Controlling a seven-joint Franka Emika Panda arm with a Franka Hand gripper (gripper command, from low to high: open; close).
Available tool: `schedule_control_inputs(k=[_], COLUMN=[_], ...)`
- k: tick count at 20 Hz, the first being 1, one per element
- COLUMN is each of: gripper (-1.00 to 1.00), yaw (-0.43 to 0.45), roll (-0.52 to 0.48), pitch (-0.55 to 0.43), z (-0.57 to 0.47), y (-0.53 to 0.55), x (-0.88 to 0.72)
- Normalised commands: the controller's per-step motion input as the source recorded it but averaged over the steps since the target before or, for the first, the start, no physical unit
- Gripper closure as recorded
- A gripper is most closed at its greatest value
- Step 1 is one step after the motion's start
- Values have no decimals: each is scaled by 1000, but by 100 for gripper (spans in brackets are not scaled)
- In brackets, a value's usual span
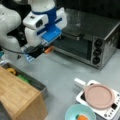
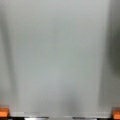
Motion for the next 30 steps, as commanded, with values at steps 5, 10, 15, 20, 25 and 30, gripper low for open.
schedule_control_inputs(k=[5,10,15,20,25,30], gripper=[-100,-100,-100,-100,-100,-100], yaw=[109,97,87,43,74,123], roll=[18,29,22,-46,-85,-105], pitch=[13,41,91,163,219,234], z=[-19,-4,8,76,118,1], y=[-61,-233,-383,-344,-366,-402], x=[133,403,654,814,888,889])
